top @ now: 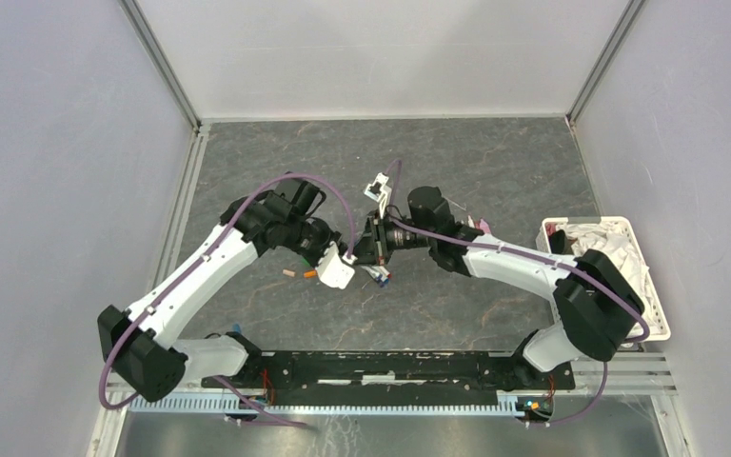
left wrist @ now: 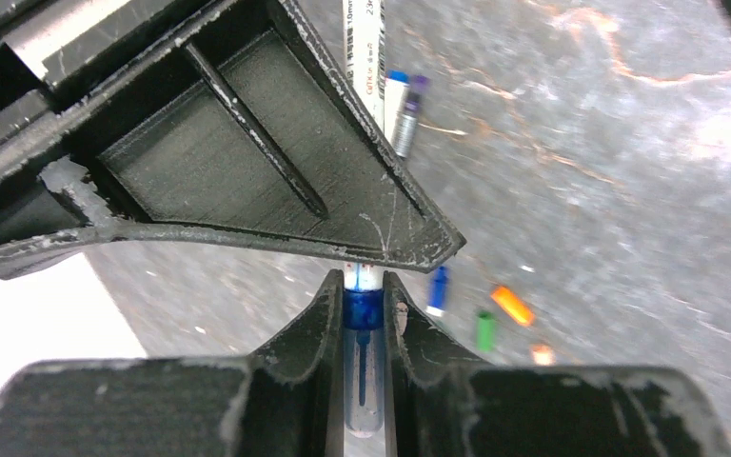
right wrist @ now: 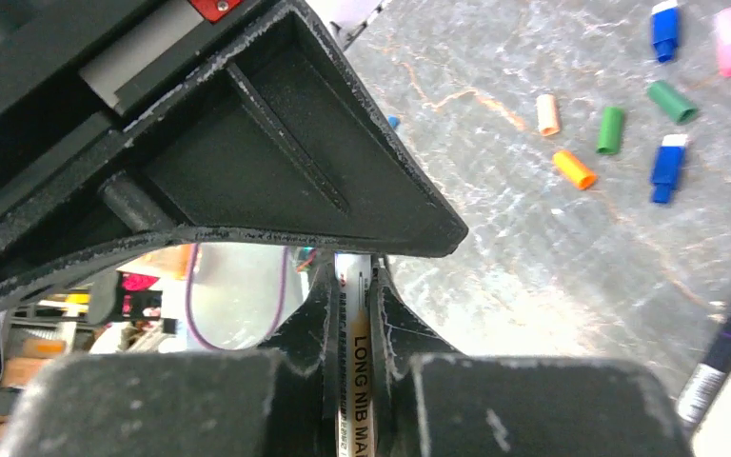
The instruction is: Open the pen caps
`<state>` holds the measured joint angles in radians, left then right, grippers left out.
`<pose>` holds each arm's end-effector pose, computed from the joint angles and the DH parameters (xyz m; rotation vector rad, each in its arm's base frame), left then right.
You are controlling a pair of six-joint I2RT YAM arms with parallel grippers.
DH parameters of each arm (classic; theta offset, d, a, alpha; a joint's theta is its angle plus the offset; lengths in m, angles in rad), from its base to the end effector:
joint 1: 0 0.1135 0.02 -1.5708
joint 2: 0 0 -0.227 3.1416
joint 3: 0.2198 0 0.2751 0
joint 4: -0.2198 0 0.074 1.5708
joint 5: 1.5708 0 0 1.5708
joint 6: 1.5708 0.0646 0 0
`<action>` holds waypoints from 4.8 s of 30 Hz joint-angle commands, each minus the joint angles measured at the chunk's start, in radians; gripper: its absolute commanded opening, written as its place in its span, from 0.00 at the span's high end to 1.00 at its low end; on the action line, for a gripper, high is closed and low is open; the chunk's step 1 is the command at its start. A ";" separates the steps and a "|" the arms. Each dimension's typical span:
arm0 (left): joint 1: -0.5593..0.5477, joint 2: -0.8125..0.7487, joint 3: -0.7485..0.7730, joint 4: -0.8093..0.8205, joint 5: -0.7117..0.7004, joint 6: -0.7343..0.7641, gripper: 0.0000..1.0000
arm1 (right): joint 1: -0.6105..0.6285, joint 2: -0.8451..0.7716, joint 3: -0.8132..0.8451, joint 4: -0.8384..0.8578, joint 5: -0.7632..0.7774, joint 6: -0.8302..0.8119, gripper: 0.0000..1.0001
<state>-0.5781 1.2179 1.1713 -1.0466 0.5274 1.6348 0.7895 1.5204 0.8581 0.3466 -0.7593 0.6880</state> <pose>0.2102 -0.1760 0.2586 2.2715 0.9569 -0.2717 0.2304 0.2955 0.1849 -0.7136 2.0668 1.6454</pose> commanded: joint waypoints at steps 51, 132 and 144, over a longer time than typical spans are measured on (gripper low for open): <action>0.221 0.368 -0.073 0.228 -0.297 -0.602 0.96 | -0.221 -0.081 -0.101 -0.471 0.982 -0.286 1.00; 0.287 0.110 0.338 0.149 -0.280 -1.011 0.00 | -0.225 -0.143 -0.004 -0.547 1.009 -0.375 0.57; 0.396 0.146 0.294 0.134 -0.189 -0.981 0.00 | -0.010 -0.033 0.047 -0.438 0.875 -0.429 0.20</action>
<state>-0.2012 1.3472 1.4681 -0.9043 0.2794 0.6685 0.7670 1.4391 0.8688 -0.1669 0.1871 0.2817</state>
